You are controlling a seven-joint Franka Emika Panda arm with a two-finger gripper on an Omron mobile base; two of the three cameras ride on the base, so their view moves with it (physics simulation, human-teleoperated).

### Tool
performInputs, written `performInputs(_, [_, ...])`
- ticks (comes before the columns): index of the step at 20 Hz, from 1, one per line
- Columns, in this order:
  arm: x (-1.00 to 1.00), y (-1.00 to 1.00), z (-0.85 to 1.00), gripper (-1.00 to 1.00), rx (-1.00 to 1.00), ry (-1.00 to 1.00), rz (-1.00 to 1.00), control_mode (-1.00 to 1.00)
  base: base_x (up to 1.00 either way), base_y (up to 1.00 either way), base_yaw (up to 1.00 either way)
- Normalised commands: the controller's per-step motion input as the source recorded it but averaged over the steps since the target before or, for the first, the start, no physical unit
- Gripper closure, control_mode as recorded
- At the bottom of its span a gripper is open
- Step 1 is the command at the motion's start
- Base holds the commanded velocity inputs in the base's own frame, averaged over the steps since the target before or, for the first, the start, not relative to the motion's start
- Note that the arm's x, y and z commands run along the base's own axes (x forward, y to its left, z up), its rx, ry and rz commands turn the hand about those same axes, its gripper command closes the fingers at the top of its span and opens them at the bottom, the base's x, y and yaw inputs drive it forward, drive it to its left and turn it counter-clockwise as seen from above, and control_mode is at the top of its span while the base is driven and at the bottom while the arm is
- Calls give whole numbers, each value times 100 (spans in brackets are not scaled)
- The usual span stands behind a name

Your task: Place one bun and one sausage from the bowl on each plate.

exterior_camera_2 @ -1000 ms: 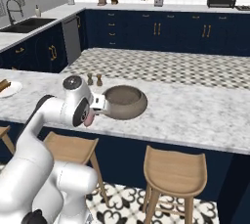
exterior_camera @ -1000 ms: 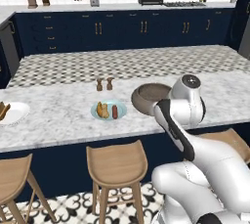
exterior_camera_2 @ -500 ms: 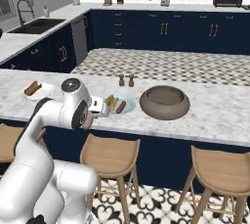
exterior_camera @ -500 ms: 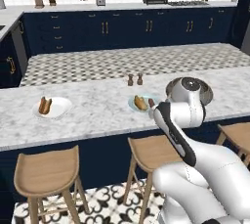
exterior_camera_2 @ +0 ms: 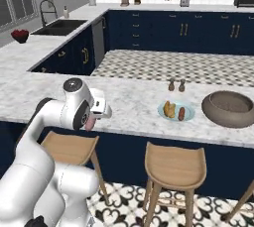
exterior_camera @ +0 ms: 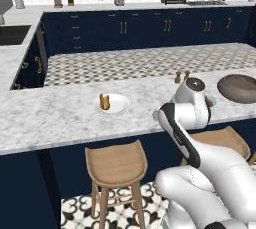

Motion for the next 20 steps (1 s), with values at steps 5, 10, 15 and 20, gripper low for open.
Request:
performInputs(5, [0,0,0,100,0,0,0,100,23,94,0])
performInputs(10, [0,0,0,100,0,0,0,100,43,44,1])
performInputs(15, [0,0,0,100,0,0,0,100,54,3,3])
performInputs(20, [35,0,0,100,0,0,1,-100,0,0,0])
